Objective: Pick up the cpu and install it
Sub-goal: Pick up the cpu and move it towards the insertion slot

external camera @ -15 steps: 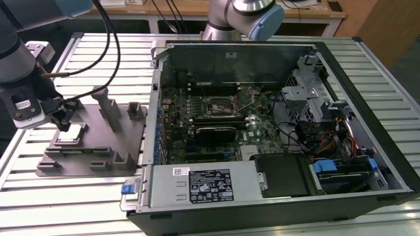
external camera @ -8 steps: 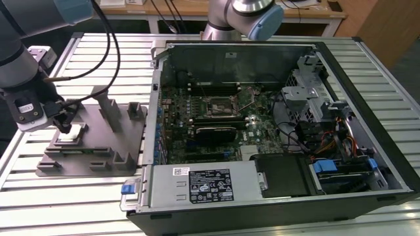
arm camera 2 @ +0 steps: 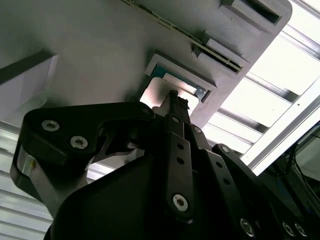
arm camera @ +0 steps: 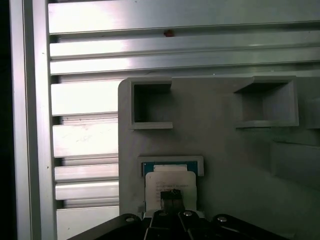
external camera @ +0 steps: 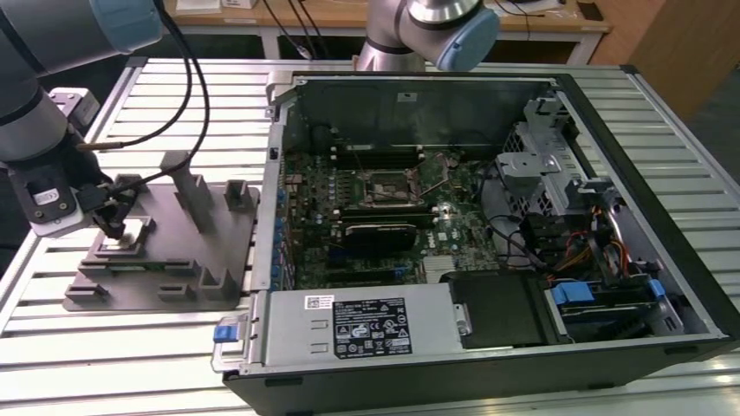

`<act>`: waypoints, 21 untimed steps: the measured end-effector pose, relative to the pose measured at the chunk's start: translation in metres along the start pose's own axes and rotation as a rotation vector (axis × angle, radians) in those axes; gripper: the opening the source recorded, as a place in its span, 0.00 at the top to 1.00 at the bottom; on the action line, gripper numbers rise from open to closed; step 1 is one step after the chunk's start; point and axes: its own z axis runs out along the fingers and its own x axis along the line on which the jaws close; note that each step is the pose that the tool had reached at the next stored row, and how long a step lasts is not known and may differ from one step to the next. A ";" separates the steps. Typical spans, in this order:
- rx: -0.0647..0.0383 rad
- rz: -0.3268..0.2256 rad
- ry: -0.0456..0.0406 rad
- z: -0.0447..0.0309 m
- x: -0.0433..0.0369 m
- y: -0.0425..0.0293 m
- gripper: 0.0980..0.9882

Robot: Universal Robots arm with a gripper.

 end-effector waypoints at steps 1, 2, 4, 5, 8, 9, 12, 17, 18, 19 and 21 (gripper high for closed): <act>0.000 0.000 0.0001 0.0000 0.0000 0.0000 0.99; 0.000 0.000 0.0001 0.0000 0.0000 0.0000 0.99; 0.000 0.000 -0.0001 0.0001 0.0000 0.0000 0.99; 0.000 0.000 -0.0001 0.0001 0.0000 0.0000 0.99; 0.000 0.000 -0.0001 0.0001 0.0000 0.0000 0.92; 0.000 0.000 -0.0001 0.0002 0.0000 0.0000 0.85; 0.000 0.000 0.0000 0.0002 0.0000 0.0000 0.71; 0.000 0.000 -0.0001 0.0002 0.0000 0.0000 0.52; 0.000 0.000 -0.0001 0.0002 0.0000 0.0000 0.52; 0.000 0.000 -0.0001 0.0003 0.0000 0.0000 0.45; 0.000 0.000 0.0000 0.0003 0.0000 0.0000 0.45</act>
